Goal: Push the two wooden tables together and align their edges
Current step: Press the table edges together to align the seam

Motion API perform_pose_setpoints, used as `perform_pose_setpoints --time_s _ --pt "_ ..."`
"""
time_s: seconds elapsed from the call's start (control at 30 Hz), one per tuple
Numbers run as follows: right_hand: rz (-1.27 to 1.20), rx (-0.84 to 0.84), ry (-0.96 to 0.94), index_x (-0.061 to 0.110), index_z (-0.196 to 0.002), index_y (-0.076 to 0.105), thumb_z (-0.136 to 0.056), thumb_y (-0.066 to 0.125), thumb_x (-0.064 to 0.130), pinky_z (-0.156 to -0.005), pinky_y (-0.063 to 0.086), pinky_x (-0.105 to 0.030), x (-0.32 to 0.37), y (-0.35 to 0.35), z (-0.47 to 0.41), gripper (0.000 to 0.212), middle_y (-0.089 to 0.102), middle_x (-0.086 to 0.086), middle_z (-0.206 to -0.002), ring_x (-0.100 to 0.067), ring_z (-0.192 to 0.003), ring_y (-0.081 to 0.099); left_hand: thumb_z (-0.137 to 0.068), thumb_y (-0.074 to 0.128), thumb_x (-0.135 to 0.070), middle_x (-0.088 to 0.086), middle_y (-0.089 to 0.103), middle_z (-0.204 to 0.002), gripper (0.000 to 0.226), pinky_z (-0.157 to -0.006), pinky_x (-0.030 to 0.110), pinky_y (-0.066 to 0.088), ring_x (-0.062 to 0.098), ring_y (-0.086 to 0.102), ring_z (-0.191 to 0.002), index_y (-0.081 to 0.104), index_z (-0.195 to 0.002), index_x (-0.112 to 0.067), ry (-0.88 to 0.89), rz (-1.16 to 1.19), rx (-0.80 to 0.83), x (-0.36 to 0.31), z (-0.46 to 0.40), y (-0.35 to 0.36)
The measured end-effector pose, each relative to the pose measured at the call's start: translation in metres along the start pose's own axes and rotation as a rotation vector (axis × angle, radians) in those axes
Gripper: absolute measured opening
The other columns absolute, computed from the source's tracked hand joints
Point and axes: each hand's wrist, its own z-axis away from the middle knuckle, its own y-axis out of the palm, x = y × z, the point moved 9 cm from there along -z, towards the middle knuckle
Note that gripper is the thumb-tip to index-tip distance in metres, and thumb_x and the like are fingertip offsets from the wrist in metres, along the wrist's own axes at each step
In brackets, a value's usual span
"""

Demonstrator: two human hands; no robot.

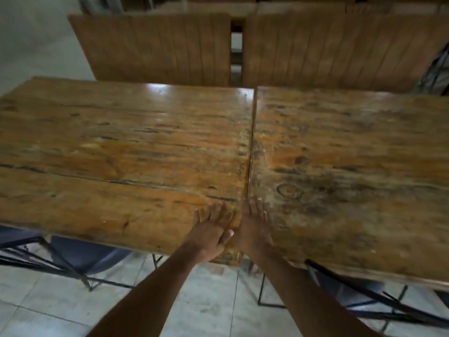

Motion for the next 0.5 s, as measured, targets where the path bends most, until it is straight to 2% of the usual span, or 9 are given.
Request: perform_pose_setpoints --time_s 0.07,0.2,0.3,0.5 --pt "-0.046 -0.059 0.020 0.011 -0.157 0.011 -0.100 0.042 0.023 -0.124 0.002 -0.044 -0.027 0.020 -0.002 0.066 0.002 -0.010 -0.167 -0.027 -0.153 -0.008 -0.105 0.022 -0.050 0.014 -0.007 -0.170 0.061 -0.120 0.067 0.001 0.040 -0.009 -0.154 0.013 -0.160 -0.025 0.045 0.024 -0.004 -0.002 -0.004 0.031" --pt "0.027 -0.273 -0.076 0.008 -0.154 0.026 -0.102 0.027 0.023 -0.124 0.007 -0.045 -0.050 0.034 -0.002 0.054 0.021 -0.012 -0.164 -0.027 -0.153 0.007 -0.102 0.012 -0.054 0.011 -0.001 -0.170 0.063 -0.118 0.071 0.003 0.039 -0.009 -0.154 0.015 -0.160 -0.028 0.047 0.010 -0.218 -0.001 -0.006 0.056" --pt "0.080 -0.323 -0.100 0.008 -0.154 0.026 -0.102 0.025 0.025 -0.124 0.009 -0.045 -0.053 0.040 -0.006 0.054 0.021 -0.011 -0.164 -0.026 -0.153 0.007 -0.104 0.017 -0.053 0.008 0.008 -0.170 0.059 -0.119 0.068 0.005 0.037 0.000 -0.155 0.019 -0.159 -0.031 0.025 -0.004 -0.330 -0.002 -0.009 0.055" --pt "0.123 -0.306 -0.085 0.012 -0.156 0.018 -0.103 0.025 0.024 -0.124 0.006 -0.046 -0.054 0.046 -0.009 0.055 0.014 -0.007 -0.167 -0.025 -0.153 0.001 -0.104 0.017 -0.055 0.007 0.014 -0.170 0.058 -0.121 0.067 0.006 0.037 0.006 -0.155 0.022 -0.157 -0.033 0.019 0.000 -0.358 0.000 -0.015 0.049"
